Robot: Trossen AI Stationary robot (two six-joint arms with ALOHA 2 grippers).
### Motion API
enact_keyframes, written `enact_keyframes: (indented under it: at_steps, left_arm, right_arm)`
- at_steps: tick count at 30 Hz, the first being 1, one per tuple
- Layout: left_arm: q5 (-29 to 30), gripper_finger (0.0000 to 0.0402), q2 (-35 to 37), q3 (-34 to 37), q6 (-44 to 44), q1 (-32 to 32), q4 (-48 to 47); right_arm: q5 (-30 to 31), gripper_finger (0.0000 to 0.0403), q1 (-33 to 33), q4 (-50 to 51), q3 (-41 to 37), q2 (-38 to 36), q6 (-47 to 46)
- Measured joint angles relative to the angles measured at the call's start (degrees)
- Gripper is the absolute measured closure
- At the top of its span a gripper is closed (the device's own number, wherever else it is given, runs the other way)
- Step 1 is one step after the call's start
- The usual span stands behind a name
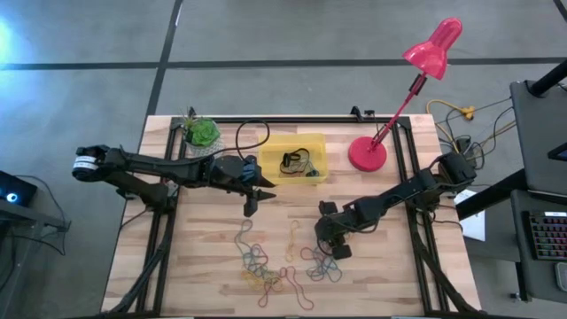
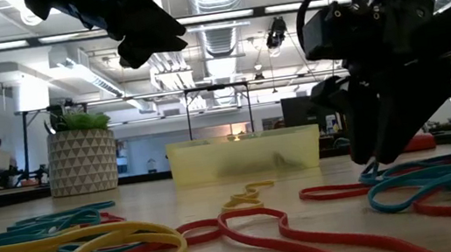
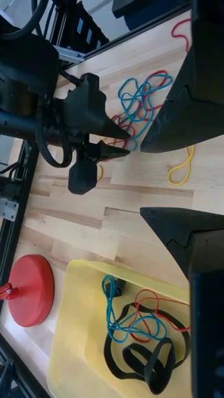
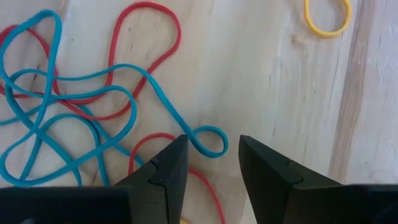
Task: Pick and place rubber bands into bin
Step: Put the blue rubber band into the yellow bin
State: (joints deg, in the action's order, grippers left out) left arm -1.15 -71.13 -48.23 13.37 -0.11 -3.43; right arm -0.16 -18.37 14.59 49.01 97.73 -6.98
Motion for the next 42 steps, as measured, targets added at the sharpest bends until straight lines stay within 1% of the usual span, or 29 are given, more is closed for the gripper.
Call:
enact_keyframes:
  at_steps: [4,14,20,28,33,35,37,42]
  left_arm:
    - [0.00,0.0265,0.00,0.00,0.00,0.01,-0.01]
    - [0.00,0.0265,0.00,0.00,-0.02,0.00,0.00]
    - [0.00,0.0265,0.00,0.00,-0.03,0.00,-0.01]
    - [0.00,0.0265,0.02,0.07,-0.07,-0.03,0.05]
    - [-0.02,0.0265,0.02,0.15,-0.07,-0.03,0.01]
    - [-0.02,0.0265,0.02,0.15,-0.07,-0.05,0.01]
    - [-0.04,0.0265,0.02,0.15,-0.07,-0.08,0.01]
    - [-0.07,0.0265,0.02,0.15,-0.07,-0.05,0.08]
  right_arm:
    - [-0.09,0.0273,0.00,-0.07,0.00,0.00,-0.31]
    - [-0.23,0.0297,0.00,-0.39,0.00,0.00,-0.51]
    - [-0.24,0.0305,0.00,-0.40,-0.02,0.04,-0.50]
    - [-0.09,0.0294,0.00,-1.48,1.02,3.56,-3.74]
    - [-0.08,0.0292,0.02,-1.40,1.86,4.24,-3.56]
    - [-0.13,0.0301,0.16,-1.32,1.83,4.21,-3.57]
    - [-0.31,0.0319,0.20,-0.60,1.81,4.02,-3.76]
    - [-1.44,0.0384,0.22,1.44,1.75,3.34,-5.01]
